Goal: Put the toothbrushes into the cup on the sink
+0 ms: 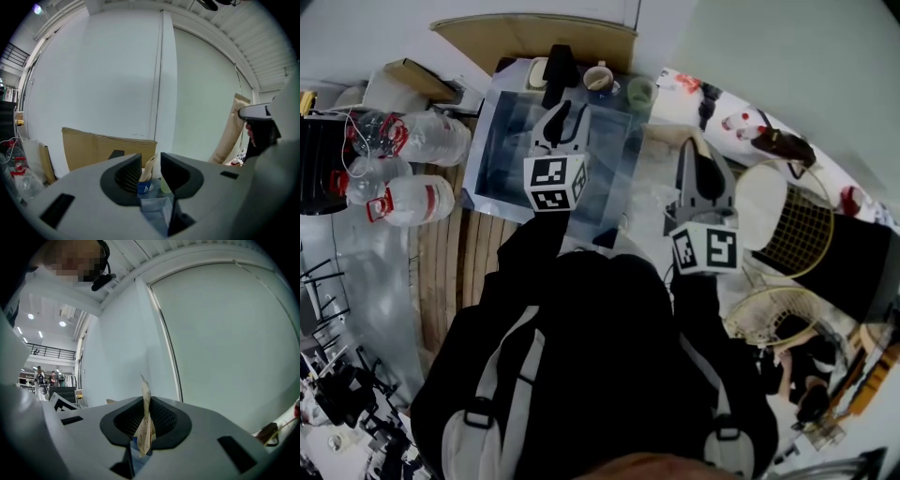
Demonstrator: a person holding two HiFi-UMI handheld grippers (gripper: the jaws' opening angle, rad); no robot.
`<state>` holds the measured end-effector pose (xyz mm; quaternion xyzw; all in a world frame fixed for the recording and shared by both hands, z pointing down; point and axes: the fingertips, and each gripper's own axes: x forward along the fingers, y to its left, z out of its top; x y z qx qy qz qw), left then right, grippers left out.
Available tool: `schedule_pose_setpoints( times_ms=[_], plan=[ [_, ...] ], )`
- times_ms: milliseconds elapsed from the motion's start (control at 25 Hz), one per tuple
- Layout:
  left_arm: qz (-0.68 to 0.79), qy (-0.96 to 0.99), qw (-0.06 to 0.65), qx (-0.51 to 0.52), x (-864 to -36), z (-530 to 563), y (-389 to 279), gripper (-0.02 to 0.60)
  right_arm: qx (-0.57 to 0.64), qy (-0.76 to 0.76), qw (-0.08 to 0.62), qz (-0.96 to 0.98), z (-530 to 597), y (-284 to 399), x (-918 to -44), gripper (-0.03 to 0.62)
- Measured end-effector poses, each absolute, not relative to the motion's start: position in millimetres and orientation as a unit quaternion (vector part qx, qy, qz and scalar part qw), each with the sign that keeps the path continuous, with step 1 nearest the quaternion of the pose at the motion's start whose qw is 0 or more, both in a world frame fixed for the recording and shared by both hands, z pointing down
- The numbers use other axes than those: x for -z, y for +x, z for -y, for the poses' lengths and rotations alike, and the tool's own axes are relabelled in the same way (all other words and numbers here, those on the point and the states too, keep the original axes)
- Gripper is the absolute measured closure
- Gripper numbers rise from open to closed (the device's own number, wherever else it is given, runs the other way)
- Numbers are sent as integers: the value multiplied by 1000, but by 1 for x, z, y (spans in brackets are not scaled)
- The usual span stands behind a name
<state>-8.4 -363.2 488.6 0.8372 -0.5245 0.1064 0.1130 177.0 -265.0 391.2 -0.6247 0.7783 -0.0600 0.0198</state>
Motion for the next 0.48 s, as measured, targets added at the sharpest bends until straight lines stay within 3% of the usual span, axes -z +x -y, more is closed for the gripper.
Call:
schedule_pose_setpoints(
  times_ms=[280,480],
  plan=[
    [525,841,97,-87,-461,329,-17,564,48,-622,25,-781,282,169,-384,556],
    [523,843,91,-82,-452,307,-21,580,46,-626,34,-778,300,170,-381,556]
  ],
)
